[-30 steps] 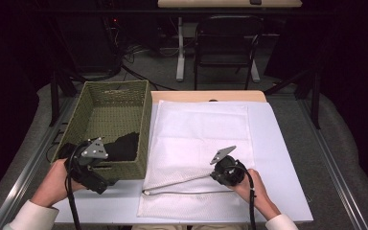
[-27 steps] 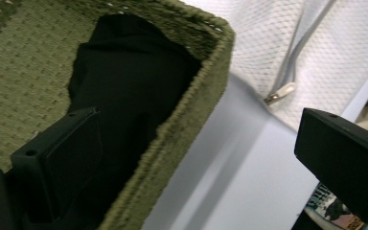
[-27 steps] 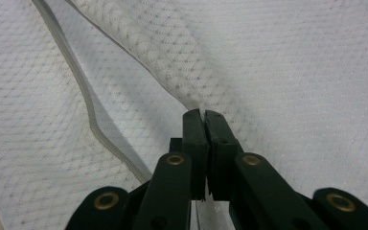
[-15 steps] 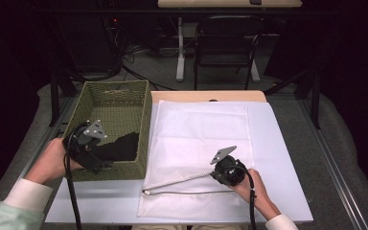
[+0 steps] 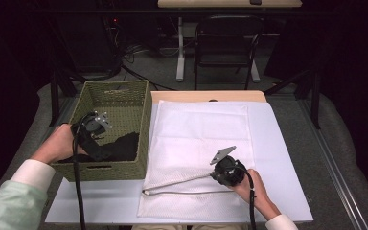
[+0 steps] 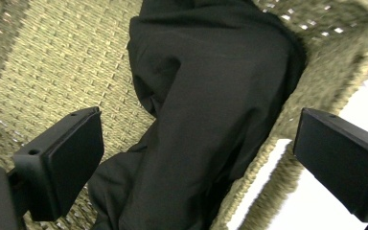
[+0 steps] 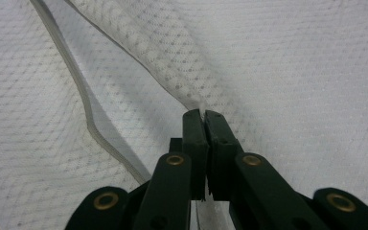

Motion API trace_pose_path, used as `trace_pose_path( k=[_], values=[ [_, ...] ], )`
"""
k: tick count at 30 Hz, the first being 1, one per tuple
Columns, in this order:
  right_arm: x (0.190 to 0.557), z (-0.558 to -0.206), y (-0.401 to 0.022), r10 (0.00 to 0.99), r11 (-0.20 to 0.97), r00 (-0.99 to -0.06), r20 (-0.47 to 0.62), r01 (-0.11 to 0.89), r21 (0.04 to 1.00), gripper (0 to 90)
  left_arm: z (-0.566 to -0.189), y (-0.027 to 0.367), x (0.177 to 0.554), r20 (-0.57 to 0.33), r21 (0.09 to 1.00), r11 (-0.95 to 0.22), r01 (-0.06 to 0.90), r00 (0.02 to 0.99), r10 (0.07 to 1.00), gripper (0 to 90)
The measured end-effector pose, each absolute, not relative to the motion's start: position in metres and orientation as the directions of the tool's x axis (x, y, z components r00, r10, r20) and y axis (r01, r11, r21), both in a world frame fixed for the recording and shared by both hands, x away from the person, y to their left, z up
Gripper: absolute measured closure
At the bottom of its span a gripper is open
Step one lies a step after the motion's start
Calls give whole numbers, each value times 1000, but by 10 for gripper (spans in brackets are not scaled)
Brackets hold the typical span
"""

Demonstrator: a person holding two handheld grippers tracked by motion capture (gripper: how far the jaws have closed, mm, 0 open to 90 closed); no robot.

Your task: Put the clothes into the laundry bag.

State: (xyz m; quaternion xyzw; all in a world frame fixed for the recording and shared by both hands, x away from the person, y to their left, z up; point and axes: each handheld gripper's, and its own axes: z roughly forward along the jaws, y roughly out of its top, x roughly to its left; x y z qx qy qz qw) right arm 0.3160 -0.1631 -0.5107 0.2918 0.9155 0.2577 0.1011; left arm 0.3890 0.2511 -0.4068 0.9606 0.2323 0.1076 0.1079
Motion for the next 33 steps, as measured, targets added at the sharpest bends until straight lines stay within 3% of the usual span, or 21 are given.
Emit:
trace_pose_path(
  k=[5,14,25,33],
  values=[
    [317,-511,-164,588,696,-808,-31,486,529,883,-417,254,400,135,229,-873,431,874,467,83],
    [317,-512,-163,588,698,-809,-30,488,525,884,-438,257,419,91,151,-882,447,882,462,83],
    [318,-512,-164,589,699,-807,-33,489,521,883,-459,257,425,45,116,-891,438,894,445,92],
    [318,-512,-164,587,703,-809,-39,486,519,883,-467,257,431,23,111,-886,450,890,455,150]
  ],
)
